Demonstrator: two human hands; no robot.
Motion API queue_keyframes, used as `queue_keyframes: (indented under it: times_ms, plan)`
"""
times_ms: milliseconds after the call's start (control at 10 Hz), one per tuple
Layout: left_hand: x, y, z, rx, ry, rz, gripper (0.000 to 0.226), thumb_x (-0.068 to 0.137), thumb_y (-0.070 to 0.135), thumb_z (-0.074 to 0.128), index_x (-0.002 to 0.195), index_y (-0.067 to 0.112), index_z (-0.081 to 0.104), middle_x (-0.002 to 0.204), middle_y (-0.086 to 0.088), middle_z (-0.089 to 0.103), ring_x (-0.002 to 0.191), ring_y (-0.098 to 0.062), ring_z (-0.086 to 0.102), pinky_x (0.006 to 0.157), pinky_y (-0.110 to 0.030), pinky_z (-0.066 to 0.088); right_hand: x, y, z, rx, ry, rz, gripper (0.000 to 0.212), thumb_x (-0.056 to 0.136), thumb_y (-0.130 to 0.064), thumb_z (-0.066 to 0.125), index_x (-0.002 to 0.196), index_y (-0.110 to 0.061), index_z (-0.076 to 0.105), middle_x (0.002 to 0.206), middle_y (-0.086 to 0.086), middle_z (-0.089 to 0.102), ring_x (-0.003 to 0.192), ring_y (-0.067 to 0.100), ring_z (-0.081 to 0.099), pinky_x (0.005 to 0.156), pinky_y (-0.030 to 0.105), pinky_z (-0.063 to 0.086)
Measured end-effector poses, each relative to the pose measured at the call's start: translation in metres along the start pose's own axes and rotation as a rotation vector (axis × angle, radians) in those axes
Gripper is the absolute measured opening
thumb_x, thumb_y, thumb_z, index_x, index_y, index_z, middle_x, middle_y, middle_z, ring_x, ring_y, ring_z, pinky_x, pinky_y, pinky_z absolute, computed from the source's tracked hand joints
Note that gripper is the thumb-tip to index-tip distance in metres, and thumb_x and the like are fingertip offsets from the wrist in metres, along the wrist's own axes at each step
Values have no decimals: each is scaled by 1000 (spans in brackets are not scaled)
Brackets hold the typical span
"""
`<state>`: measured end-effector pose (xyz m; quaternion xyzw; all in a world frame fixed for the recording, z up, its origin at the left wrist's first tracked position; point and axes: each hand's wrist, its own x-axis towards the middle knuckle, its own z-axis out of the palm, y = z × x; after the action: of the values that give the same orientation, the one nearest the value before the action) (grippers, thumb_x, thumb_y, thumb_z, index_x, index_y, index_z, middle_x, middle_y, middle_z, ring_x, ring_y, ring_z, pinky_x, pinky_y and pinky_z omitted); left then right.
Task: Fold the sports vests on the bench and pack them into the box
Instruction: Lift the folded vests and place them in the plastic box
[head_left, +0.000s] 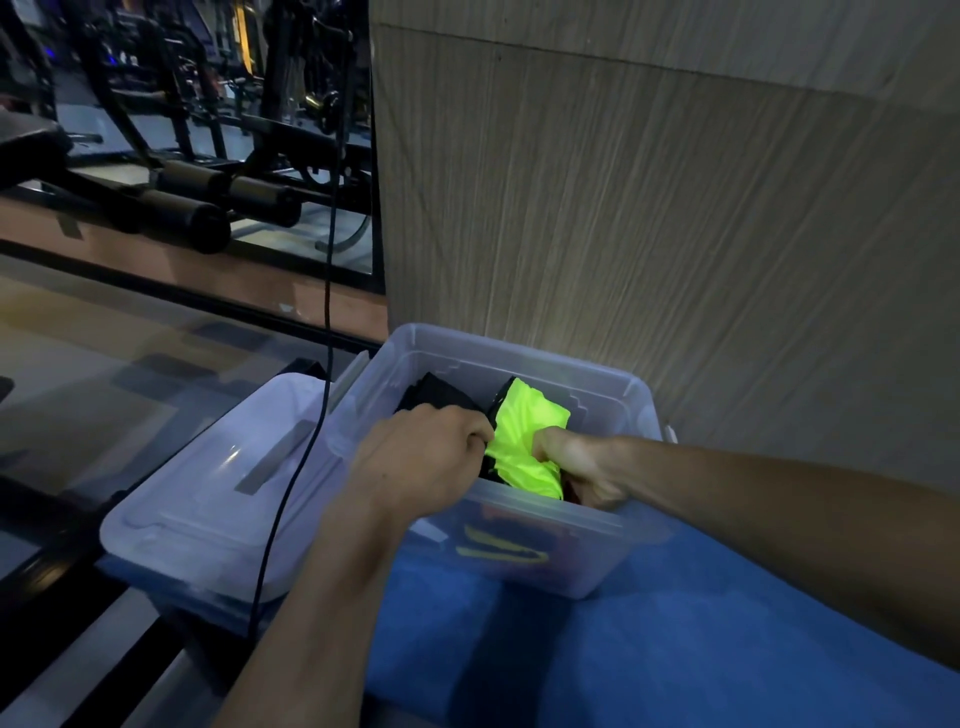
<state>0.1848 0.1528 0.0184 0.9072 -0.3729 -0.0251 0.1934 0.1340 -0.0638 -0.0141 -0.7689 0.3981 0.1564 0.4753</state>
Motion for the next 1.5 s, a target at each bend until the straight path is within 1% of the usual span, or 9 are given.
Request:
queue_keyframes:
  times_ms: [100, 200, 400, 500, 700, 800, 1100, 1300, 1500]
  plan:
    - [2, -1, 1, 6, 7, 9, 38, 101, 30, 36, 122, 45, 63, 119, 12, 69, 109, -19, 61, 83, -35, 46, 7, 3, -1, 35, -62, -46, 41, 88, -50, 58, 102, -12, 61, 86, 8, 64, 72, 23, 64, 102, 49, 51]
    - [3, -4, 0, -75, 45, 47, 37, 99, 26, 39, 121, 42, 64, 121, 15, 66, 111, -15, 60, 89, -38, 51, 17, -1, 1, 17, -27, -17, 49, 88, -52, 60, 113, -11, 62, 101, 11, 70, 107, 30, 70, 101, 45, 54]
    - [-3, 11, -1, -72, -89, 116, 58, 82, 53, 19, 115, 44, 66, 126, 22, 62, 115, -13, 59, 93, -44, 50, -16, -24, -6, -256, 74, -82, 47, 92, -48, 54, 118, -10, 49, 91, 16, 55, 75, 34, 61, 68, 45, 59]
    - [-3, 16, -2, -18, -113, 63, 67, 74, 60, 12, 108, 34, 64, 117, 17, 66, 107, -21, 63, 91, -46, 51, -32, -27, -14, -771, 318, -445, 73, 100, -51, 50, 158, -18, 19, 156, 17, 37, 132, 36, 50, 105, 41, 45]
    - [1, 16, -1, 69, -174, -7, 50, 85, 57, 25, 83, 29, 66, 95, 8, 68, 92, -24, 62, 85, -41, 51, -13, -26, 12, -1267, 55, -488, 55, 112, -30, 23, 163, -29, 2, 165, -7, -26, 155, 30, -12, 124, 52, 12]
    - [4, 20, -3, 87, -211, -51, 47, 96, 52, 36, 62, 23, 52, 73, 4, 54, 85, -28, 55, 77, -39, 42, 3, -22, 20, -1351, -12, -433, 57, 109, -8, 27, 162, -27, 15, 158, -11, -40, 151, 31, -28, 120, 54, 26]
    - [8, 17, -2, 64, -196, -19, 42, 99, 47, 35, 64, 27, 48, 82, 1, 55, 95, -31, 58, 79, -42, 45, -12, -25, 11, -927, 45, -404, 68, 103, -65, 22, 159, -43, -11, 167, -1, -21, 155, 24, 20, 123, 39, 19]
    - [11, 16, -2, 50, -254, -38, 38, 100, 42, 36, 71, 23, 50, 82, 2, 54, 96, -29, 57, 76, -39, 40, -9, -16, 17, -916, -60, -320, 75, 98, -72, 22, 151, -50, -26, 159, -7, -39, 154, 31, 21, 99, 39, 39]
    - [13, 4, 1, -105, -58, 29, 47, 85, 41, 29, 100, 28, 72, 99, 5, 71, 101, -26, 62, 90, -45, 52, -27, -25, 9, -909, -16, -362, 77, 99, -72, 26, 157, -45, -16, 166, -5, -26, 152, 30, 26, 108, 40, 38]
